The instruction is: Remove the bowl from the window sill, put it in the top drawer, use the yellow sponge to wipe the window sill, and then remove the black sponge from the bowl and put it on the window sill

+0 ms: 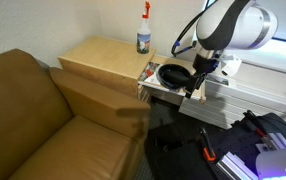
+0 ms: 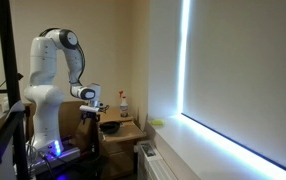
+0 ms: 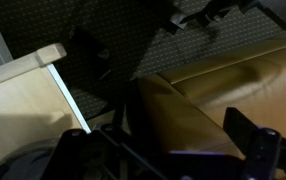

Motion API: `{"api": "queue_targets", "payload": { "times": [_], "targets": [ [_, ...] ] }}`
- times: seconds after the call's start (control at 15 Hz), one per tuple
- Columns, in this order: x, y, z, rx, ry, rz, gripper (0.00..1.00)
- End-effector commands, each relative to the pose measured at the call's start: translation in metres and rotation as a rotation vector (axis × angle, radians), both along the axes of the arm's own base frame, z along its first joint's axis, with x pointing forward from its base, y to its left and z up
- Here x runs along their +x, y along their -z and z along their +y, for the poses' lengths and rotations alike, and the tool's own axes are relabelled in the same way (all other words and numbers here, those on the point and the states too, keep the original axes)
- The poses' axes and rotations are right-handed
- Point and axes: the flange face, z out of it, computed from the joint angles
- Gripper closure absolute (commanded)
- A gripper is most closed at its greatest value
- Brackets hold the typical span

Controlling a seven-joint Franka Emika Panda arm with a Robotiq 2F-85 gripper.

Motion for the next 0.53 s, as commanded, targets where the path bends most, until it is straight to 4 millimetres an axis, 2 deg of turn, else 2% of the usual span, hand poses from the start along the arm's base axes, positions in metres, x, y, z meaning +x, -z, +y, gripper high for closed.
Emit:
{"api": "queue_targets", "payload": {
  "times": [0.0, 0.13, 0.27, 0.33, 0.4, 0.47],
  "targets": [
    [0.009, -0.007, -0.008, 0.042, 0.086, -0.065, 0.0],
    [0.006, -0.025, -0.02, 0.09, 0.111, -0.132, 0.0],
    [0.003, -0.036, -0.024, 0.111, 0.136, -0.188, 0.0],
    [0.004, -0.038, -0.027, 0.106, 0.151, -0.214, 0.0],
    [0.016, -0.032, -0.027, 0.084, 0.164, -0.229, 0.0],
    [0.017, -0.029, -0.028, 0.065, 0.167, -0.243, 0.0]
  ]
}}
